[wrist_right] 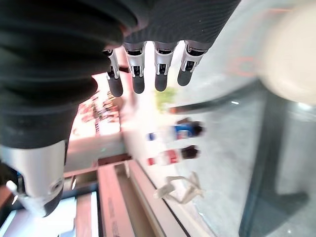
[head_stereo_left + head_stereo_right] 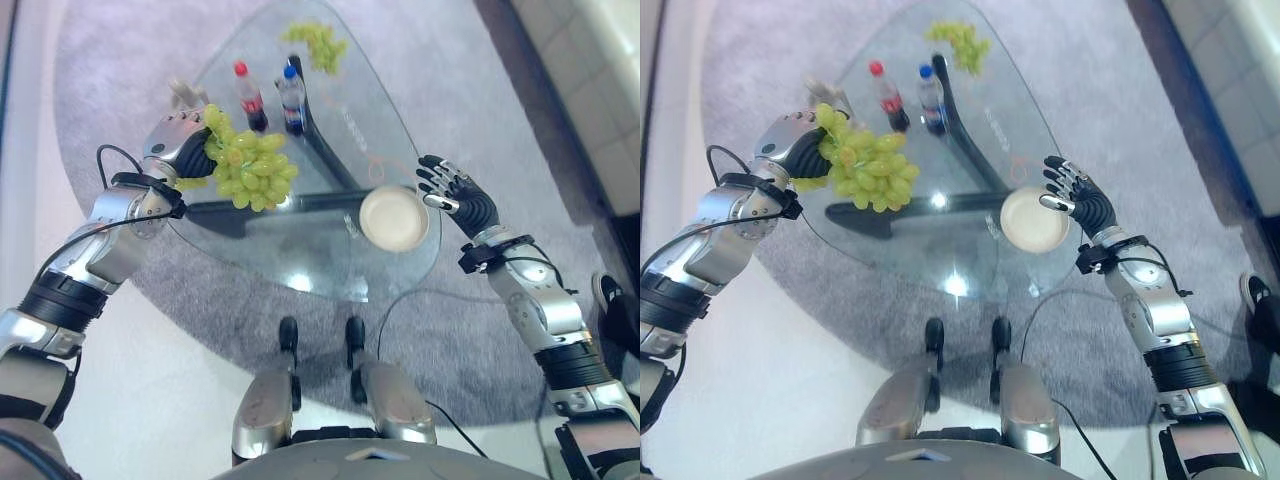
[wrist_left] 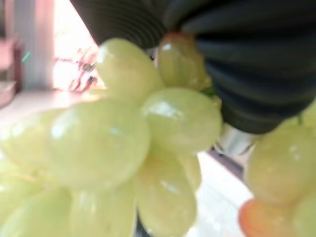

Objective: Pick up fruits into the plate

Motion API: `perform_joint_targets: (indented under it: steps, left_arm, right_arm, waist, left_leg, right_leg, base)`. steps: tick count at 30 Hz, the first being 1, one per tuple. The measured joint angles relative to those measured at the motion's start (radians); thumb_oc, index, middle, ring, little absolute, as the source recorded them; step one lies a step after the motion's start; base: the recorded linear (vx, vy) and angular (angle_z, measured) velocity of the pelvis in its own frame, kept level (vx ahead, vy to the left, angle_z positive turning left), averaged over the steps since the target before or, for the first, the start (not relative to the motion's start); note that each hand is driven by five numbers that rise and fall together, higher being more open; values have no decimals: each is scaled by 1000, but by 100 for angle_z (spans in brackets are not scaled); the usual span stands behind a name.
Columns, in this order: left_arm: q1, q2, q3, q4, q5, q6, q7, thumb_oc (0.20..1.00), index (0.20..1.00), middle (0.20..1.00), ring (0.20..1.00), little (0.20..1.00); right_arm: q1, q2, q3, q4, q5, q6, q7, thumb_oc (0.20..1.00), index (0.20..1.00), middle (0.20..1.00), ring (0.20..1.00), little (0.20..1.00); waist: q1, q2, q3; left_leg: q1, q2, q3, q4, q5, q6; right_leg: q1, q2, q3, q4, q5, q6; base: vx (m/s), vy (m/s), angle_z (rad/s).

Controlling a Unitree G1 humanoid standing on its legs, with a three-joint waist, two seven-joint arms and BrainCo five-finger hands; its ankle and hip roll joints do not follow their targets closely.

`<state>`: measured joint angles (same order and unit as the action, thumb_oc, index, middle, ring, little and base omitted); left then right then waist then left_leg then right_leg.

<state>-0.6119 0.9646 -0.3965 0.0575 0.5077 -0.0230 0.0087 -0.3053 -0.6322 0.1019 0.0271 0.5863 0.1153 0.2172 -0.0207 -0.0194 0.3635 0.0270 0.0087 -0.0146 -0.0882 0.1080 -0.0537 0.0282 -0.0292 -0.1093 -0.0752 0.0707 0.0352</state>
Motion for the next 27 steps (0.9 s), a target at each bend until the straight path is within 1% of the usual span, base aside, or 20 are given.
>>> perform_joint_targets:
  steps: [1,2,3,4,5,7,9,11,13,15,16,19,21,24,27]
  left_arm:
    - [-8,0,-6,-13,7,-29,-25,200,200,200,200,200]
    - [-25,1,-29,-25,13,-57,-44,200,200,200,200,200]
    - [-41,7,-51,-38,24,-78,-54,200,200,200,200,200]
    - [-61,8,-77,-48,25,-105,-68,200,200,200,200,200]
    - [-70,8,-87,-55,25,-117,-76,200,200,200,200,200]
    - [-103,8,-137,-84,25,-161,-95,200,200,200,200,200]
    - [-127,8,-172,-107,25,-185,-116,200,200,200,200,200]
    - [-140,6,-207,-137,25,-210,-131,200,200,200,200,200]
    - [-146,6,-229,-155,25,-229,-136,200,200,200,200,200]
    - [-147,-6,-243,-177,25,-263,-157,200,200,200,200,200]
    - [-147,-9,-246,-189,25,-271,-159,200,200,200,200,200]
    - [-149,-14,-264,-194,25,-294,-167,200,200,200,200,200]
    - [-170,-18,-301,-197,25,-299,-175,200,200,200,200,200]
    - [-184,-29,-319,-208,25,-312,-181,200,200,200,200,200]
    - [-185,-29,-319,-210,25,-312,-191,200,200,200,200,200]
  right_arm:
    - [-21,-5,4,0,8,41,14,1000,1000,1000,1000,1000]
    - [-39,-15,16,0,23,72,26,1000,1000,1000,1000,1000]
    - [-61,-15,32,0,30,98,34,1000,1000,1000,1000,1000]
    - [-78,-15,49,-2,48,119,43,1000,1000,1000,1000,1000]
    - [-86,-15,58,-2,58,129,49,1000,1000,1000,1000,1000]
    - [-96,-10,89,-4,86,165,67,1000,1000,1000,1000,1000]
    - [-95,-9,111,-5,119,204,79,1000,1000,1000,1000,1000]
    - [-93,-10,131,-19,150,252,97,1000,1000,1000,1000,1000]
    - [-92,-9,151,-37,183,284,112,1000,1000,1000,1000,1000]
    - [-92,-9,178,-60,249,335,122,1000,1000,1000,1000,1000]
    - [-93,-6,191,-70,285,360,126,1000,1000,1000,1000,1000]
    - [-93,27,221,-72,360,410,132,1000,1000,1000,1000,1000]
    - [-93,49,249,-73,418,447,129,1000,1000,1000,1000,1000]
    - [-92,74,276,-75,492,483,125,1000,1000,1000,1000,1000]
    - [-91,74,294,-85,533,508,120,1000,1000,1000,1000,1000]
  waist:
    - [-4,0,-19]
    - [0,2,-47]
    - [1,3,-59]
    - [1,4,-76]
    - [0,5,-81]
    - [2,6,-111]
    - [0,7,-122]
    - [-4,13,-149]
    - [-5,20,-169]
    - [-2,29,-199]
    - [-1,31,-211]
    - [-1,32,-240]
    - [-1,32,-241]
    - [2,33,-243]
    - [7,33,-252]
  left_leg:
    - [19,-2,-11,0,-3,-3]
    - [27,-1,-14,0,-4,-4]
    - [38,-1,-16,0,-5,-4]
    - [41,0,-19,0,-5,-5]
    - [45,0,-21,0,-5,-5]
    - [47,-2,-24,-1,-7,-4]
    - [55,-4,-28,-4,-15,-8]
    - [54,-8,-35,-6,-17,-3]
    - [53,-10,-35,-6,-18,-2]
    - [53,-13,-36,-6,-18,-1]
    - [52,-13,-38,-6,-18,0]
    - [54,-12,-43,-6,-15,2]
    - [65,-13,-47,-6,-14,3]
    - [67,-13,-48,-6,-15,4]
    - [66,-13,-47,-5,-15,4]
  right_leg:
    - [32,-1,-13,-16,0,0]
    - [43,0,-15,-16,0,0]
    - [55,0,-18,-16,0,0]
    - [60,0,-22,-16,-1,0]
    - [64,0,-24,-16,-1,1]
    - [69,-1,-30,-17,-2,1]
    - [80,-2,-36,-17,-3,1]
    - [82,-8,-39,-17,-3,1]
    - [82,-10,-39,-17,-3,1]
    - [86,-13,-41,-17,-3,2]
    - [86,-13,-42,-17,-3,2]
    - [87,-12,-48,-17,-3,2]
    - [100,-13,-58,-17,-4,3]
    - [106,-14,-60,-17,-6,5]
    - [103,-14,-60,-17,-6,5]
  base:
    - [58,-1,23]
    - [56,5,21]
    - [51,6,12]
    - [41,4,8]
    - [26,0,8]
    - [26,1,6]
    - [9,15,8]
    - [41,7,10]
    - [13,1,3]
    - [4,2,2]
    - [-6,-5,3]
    - [-3,-6,5]
    - [-6,-2,8]
    - [2,-1,4]
    - [0,0,0]
